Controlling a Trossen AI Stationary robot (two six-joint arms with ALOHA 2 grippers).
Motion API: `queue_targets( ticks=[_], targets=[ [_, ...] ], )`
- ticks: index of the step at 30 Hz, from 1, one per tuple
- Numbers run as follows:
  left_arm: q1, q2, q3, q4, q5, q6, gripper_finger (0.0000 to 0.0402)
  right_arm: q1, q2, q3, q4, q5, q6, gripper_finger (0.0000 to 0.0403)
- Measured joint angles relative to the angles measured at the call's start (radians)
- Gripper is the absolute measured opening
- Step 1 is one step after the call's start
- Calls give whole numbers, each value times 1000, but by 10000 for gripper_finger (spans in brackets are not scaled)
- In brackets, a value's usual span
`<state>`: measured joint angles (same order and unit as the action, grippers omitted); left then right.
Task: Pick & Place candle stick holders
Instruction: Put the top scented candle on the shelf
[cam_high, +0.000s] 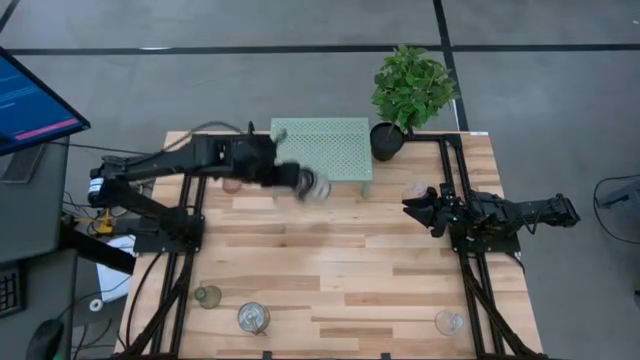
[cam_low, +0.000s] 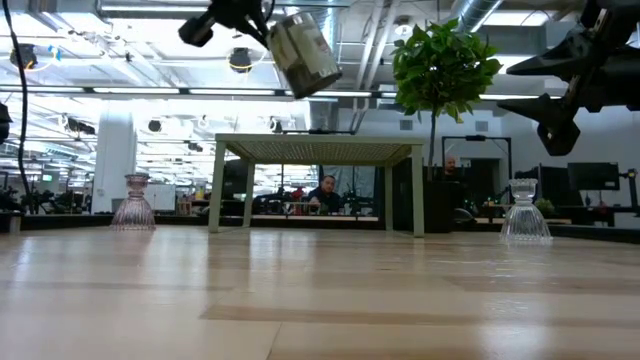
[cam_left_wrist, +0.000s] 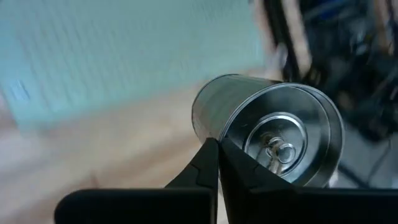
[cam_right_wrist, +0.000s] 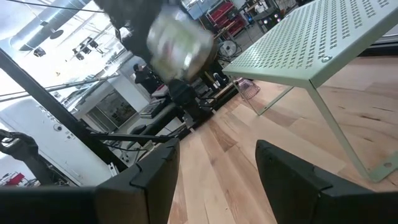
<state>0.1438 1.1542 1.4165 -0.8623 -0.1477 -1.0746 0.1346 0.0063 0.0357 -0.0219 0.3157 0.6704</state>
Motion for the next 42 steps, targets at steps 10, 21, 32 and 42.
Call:
queue_targets(
  ticks=[10, 21, 32, 42],
  targets=[
    [307, 42, 120, -28, -10, 203, 0, 0, 0, 0, 0, 0, 0, 205],
    [396, 389, 384, -44, 222, 339, 0, 0, 0, 0, 0, 0, 1, 205],
    [402, 567, 563, -54, 210, 410, 0, 0, 0, 0, -1, 0, 1, 205],
    [406, 606, 563, -56, 204, 412, 0, 0, 0, 0, -1, 0, 1, 205]
  ],
)
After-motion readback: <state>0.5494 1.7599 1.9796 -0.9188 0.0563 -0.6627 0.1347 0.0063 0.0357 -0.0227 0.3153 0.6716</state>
